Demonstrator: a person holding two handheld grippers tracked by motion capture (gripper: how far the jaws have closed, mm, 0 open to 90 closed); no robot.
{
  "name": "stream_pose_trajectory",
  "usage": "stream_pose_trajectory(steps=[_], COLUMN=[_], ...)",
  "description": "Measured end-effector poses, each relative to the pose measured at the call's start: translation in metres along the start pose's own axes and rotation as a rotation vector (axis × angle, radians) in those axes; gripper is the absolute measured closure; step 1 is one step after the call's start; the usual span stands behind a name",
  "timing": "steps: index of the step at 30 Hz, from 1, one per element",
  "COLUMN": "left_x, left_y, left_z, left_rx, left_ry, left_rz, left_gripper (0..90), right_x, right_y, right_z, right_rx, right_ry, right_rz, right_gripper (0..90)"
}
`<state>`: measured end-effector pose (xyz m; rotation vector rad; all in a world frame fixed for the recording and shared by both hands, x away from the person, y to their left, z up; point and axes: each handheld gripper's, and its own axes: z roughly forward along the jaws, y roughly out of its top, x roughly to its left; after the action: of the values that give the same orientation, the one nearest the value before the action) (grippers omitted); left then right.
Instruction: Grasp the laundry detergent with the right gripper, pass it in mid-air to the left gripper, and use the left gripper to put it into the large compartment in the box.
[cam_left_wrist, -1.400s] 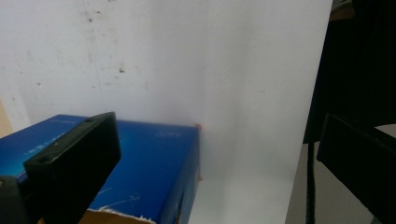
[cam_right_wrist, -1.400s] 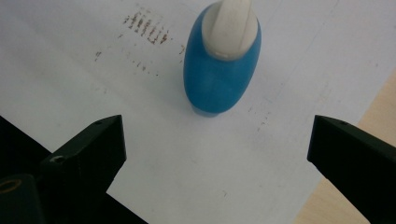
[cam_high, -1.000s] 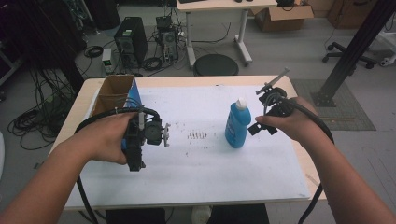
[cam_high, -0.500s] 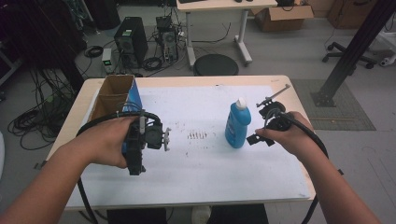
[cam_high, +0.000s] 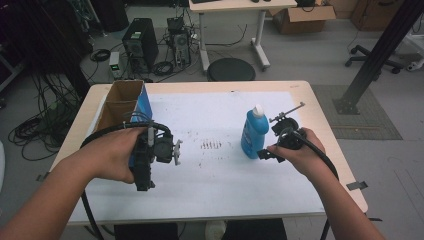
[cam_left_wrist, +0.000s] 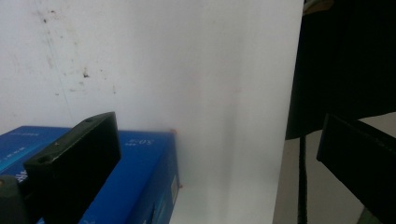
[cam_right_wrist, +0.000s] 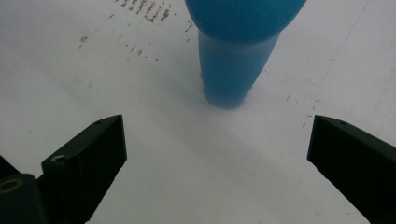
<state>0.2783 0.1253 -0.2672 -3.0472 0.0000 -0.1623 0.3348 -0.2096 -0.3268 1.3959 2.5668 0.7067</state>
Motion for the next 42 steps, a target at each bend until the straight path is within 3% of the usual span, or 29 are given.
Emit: stream_pose_trajectory(steps=[31,34,42], left_x=[-0.008,-0.009,-0.008], left_y=[0.0,0.001,0.002], left_z=[0.0,-0.001,-0.001], left_rx=[0.008,0.004,0.008], left_ry=[0.007,0.009,0.01], left_rz=[0.007,0.009,0.012], left_gripper=[0.3,0.2,0.3], right_x=[-0.006,-0.005,-0.004], right_y=[-0.017,-0.019,-0.021], right_z=[0.045,0.048,0.057], right_rx=[-0.173,-0.179,-0.25], right_ry=[0.017,0.013,0.01], right_rz=[0.064,0.044,0.054], right_gripper=[2.9,2.7,2.5])
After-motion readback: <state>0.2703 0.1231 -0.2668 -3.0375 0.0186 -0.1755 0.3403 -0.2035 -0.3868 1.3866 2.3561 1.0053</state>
